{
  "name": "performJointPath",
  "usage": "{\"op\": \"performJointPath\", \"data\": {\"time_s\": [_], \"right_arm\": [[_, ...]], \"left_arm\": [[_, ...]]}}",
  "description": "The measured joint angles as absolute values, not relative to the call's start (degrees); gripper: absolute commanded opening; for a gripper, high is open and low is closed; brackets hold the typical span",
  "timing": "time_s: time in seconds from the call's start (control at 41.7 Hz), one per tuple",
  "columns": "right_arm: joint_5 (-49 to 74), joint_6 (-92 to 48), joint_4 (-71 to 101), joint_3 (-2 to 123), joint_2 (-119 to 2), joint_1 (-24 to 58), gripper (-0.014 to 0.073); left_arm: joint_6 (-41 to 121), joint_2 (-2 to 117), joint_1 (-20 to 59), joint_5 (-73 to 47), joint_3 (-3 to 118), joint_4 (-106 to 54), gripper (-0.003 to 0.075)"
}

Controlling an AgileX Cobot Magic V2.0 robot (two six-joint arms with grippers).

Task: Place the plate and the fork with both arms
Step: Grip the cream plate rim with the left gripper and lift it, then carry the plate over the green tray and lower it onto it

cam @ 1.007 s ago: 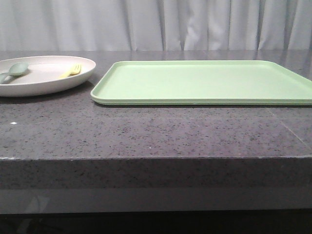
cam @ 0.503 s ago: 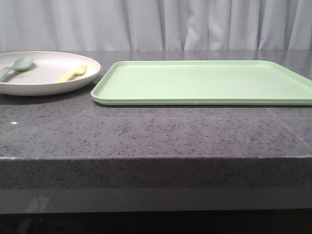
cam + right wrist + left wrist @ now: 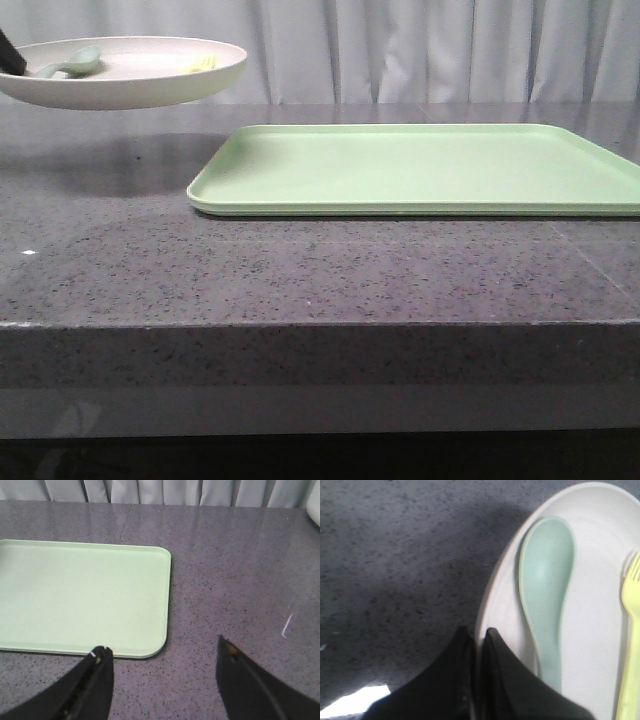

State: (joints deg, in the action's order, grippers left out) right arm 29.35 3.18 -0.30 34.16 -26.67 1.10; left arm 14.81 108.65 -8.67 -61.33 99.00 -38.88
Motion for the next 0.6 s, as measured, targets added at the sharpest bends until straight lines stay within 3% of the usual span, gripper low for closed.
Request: {"op": "performJointPath", "data": {"time_s": [0.599], "right_arm": [[29.3, 3.2, -0.3, 34.2, -26.7, 1.1, 0.0470]], "left_arm": [[-3.8, 109.1, 13.5, -49.8, 100.4, -28.5, -0.0020]]}}
